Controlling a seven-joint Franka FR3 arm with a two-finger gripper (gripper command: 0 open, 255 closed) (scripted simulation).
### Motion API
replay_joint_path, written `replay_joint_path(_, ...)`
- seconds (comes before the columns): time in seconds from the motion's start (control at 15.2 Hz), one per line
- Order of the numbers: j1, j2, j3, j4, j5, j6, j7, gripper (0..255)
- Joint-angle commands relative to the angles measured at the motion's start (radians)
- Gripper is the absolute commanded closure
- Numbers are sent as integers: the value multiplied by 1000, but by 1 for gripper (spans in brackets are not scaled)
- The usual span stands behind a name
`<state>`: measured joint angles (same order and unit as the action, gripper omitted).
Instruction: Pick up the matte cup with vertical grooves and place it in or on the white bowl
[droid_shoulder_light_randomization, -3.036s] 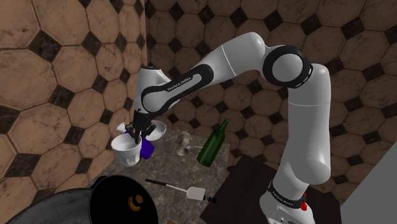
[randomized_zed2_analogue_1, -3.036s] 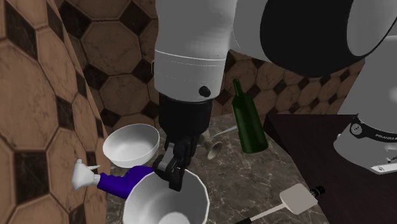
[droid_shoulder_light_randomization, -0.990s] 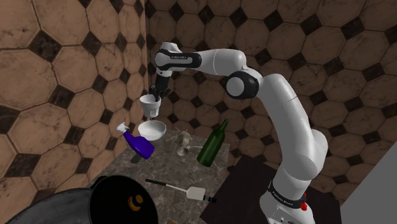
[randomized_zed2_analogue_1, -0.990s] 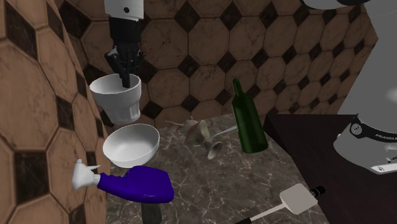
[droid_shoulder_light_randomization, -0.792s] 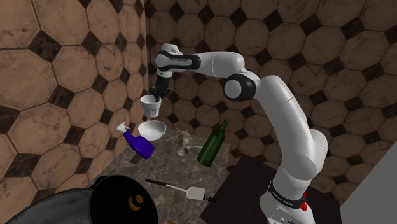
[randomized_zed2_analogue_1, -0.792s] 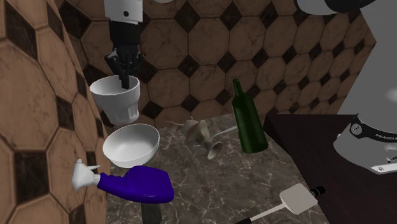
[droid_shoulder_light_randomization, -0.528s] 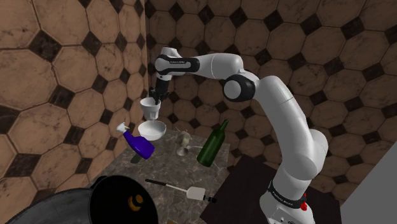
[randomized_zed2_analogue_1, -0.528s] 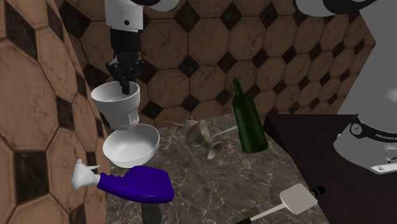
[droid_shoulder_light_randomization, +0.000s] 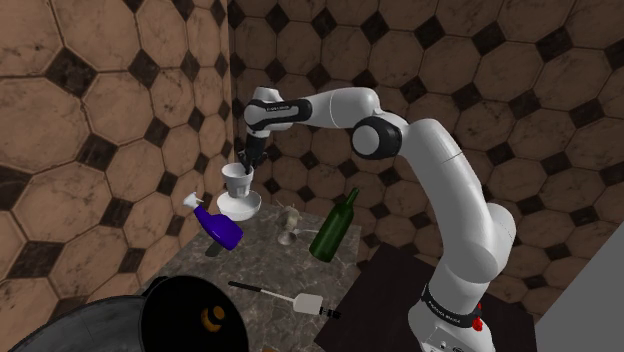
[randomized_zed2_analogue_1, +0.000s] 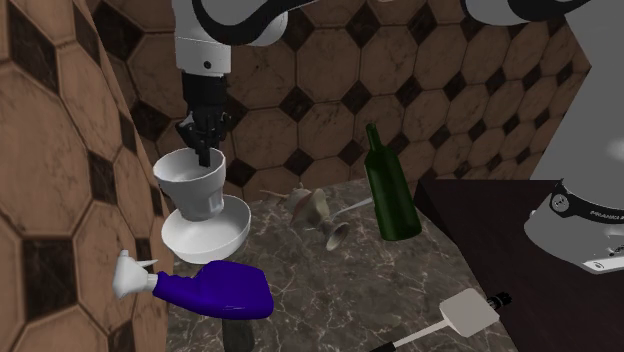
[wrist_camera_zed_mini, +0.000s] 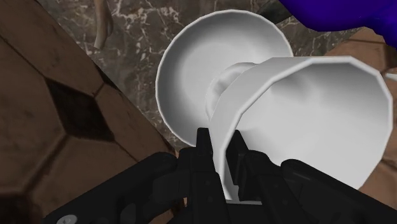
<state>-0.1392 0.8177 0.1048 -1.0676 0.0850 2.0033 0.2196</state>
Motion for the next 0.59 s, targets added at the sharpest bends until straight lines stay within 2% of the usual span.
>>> replay_joint_path(0.0, -3, 17, -2, -5, 0, 16, -2, 255)
replay_joint_path(0.26, -3, 34, -1, -32, 0, 60, -7, 255)
replay_joint_path(0.53, -4, 34, -1, -32, -1, 60, -7, 255)
